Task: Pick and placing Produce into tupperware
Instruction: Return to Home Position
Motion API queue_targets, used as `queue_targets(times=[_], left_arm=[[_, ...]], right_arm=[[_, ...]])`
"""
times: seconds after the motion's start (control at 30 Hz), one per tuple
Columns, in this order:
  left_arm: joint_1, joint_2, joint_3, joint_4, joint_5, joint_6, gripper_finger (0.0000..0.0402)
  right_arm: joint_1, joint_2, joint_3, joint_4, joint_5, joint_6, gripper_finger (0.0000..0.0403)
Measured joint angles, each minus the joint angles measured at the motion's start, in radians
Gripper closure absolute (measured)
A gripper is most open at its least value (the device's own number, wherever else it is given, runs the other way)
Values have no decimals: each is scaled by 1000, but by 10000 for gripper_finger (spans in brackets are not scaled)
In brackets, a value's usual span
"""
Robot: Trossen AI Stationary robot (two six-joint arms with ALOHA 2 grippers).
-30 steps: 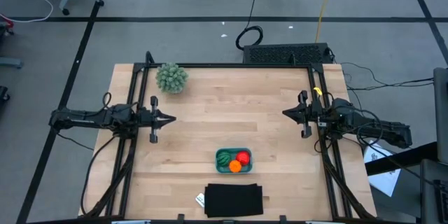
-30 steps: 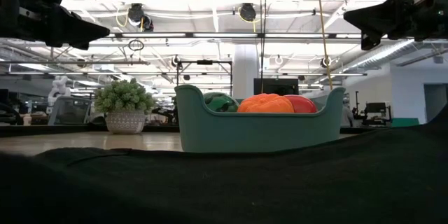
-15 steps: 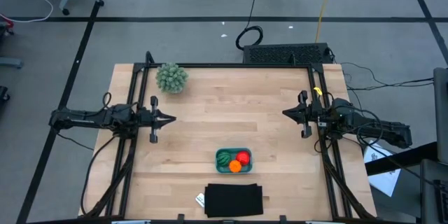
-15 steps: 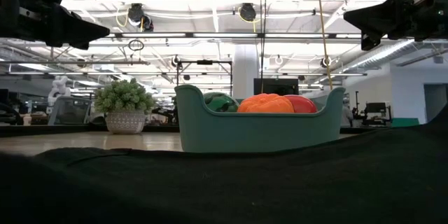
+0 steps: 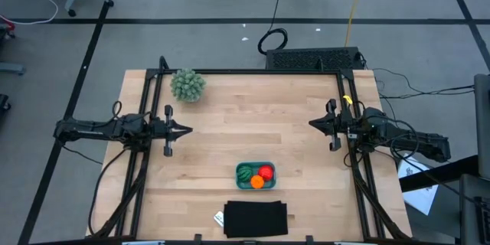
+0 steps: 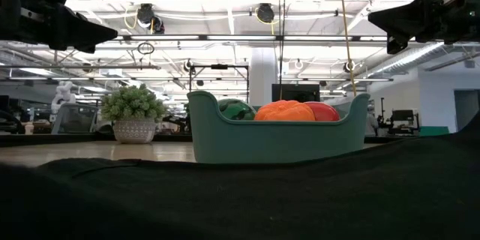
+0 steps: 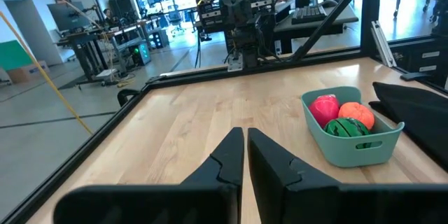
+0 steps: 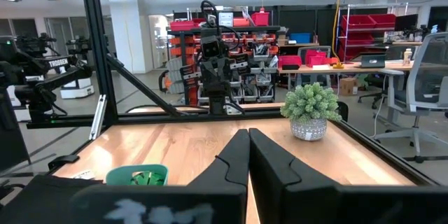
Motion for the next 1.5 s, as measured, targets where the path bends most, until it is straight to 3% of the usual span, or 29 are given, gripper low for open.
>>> queue_targets(times=[1.5], left_arm=[[0,0,0,0,0,0,376]], right_arm=[[0,0,0,0,0,0,403]])
